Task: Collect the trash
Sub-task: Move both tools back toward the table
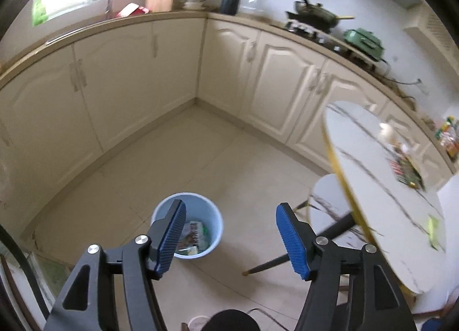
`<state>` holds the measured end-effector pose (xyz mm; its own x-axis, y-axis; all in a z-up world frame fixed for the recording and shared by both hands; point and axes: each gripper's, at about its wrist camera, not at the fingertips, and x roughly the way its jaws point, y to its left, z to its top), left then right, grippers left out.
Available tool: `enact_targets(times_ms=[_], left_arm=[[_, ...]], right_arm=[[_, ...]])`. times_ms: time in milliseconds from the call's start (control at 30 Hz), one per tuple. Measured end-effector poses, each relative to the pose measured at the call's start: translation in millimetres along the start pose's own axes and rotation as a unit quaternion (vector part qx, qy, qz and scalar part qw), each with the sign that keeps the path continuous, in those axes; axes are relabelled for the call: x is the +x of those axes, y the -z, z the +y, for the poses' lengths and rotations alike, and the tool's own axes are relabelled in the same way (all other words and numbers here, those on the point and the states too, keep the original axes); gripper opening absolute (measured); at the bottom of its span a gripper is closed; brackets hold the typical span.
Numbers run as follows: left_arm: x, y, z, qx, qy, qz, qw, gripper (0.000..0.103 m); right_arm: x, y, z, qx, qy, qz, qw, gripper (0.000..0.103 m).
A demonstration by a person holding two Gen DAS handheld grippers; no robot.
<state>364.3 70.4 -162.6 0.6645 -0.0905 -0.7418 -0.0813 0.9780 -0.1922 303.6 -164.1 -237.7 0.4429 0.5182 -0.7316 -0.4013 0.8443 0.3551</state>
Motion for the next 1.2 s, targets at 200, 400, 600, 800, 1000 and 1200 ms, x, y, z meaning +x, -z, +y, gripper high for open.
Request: enact_targets(times_ms=[200,400,600,800,1000,1200], left_arm=[[-51,23,-18,0.030,0.054,0.002,0.9981,0.063],[-114,53,-20,0.044,0.135,0.014,0.9898,0.063],[-166,58,-22,0.059,0.150,-0.018,0.9868,0.069],[-171,62,-42,0.073,0.143,-0.036,0.9864,0.073],[-123,50,-110,0.113,0.124,-0.040,0.9851,0.079],[-45,14,-192,0.156,0.108,-0.017,0.9817,0.080]], right_arm=[[-63,28,-32,-0.005,0.031,0.020,0.999,0.081],[-136,50,-58,0.026,0.050,-0.005,0.998,0.081],[-202,53,-65,0.033,0.023,-0.043,0.998,0.083],[-244,47,-86,0.045,0.083,-0.112,0.989,0.086],[-235,30,-141,0.070,0.212,-0.166,0.960,0.092],[-174,7,-211,0.098,0.285,-0.123,0.945,0.092]])
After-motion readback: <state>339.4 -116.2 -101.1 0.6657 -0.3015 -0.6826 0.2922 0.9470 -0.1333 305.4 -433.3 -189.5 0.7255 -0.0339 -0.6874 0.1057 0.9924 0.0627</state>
